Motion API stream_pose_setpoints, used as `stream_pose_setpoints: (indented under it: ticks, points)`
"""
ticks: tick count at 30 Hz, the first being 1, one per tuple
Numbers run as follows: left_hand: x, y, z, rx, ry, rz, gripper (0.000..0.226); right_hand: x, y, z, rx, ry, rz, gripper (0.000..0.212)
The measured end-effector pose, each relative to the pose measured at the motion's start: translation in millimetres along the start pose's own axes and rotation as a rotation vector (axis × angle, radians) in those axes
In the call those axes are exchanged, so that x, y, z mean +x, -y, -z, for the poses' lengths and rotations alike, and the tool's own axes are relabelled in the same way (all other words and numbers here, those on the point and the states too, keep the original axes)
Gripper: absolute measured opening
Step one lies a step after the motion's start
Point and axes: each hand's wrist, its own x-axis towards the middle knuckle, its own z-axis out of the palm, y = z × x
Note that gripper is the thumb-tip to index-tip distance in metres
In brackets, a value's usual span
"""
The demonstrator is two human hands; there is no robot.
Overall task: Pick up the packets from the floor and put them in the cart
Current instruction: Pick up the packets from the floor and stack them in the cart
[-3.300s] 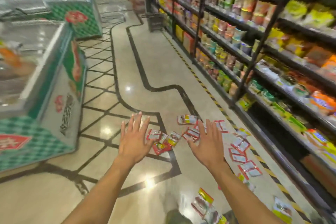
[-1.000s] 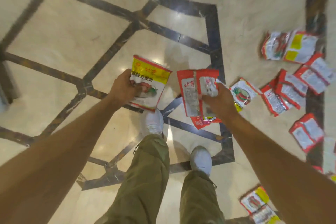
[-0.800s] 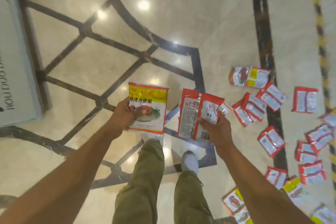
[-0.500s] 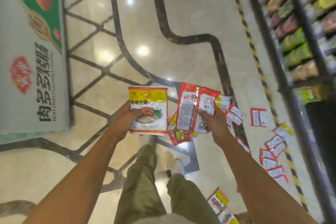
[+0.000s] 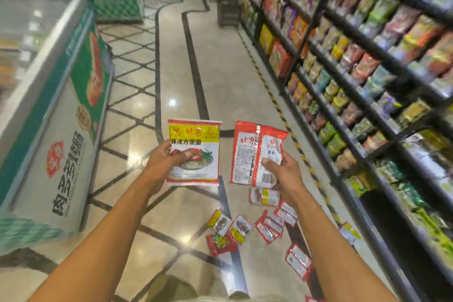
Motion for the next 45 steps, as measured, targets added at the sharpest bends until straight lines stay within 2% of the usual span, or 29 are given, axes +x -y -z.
stream_pose_setpoints:
  ticks: [8,21,27,35,45]
  points:
    - [-65,-16,-17,0.01,0.168,-0.061,0.035,-124,-2,36,0.175,-0.233,0.097,0.031]
    - [-241,54,-62,0.138,0.643,0.106,0.024,-415,-121,67,0.327,-0.763,0.083,0.027]
    - [-329,82,-120,0.2,0.858,0.118,0.026,-551,-157,105,0.323,-0.975,0.125,0.03]
    - [-480,129,-213,0.232,1.093,0.09,0.031,-735,-201,171,0.383,-1.222,0.125,0.024]
    - [-731,207,-329,0.29,1.21,0.063,0.024,-972,-276,278,0.362,-1.39,0.137,0.031]
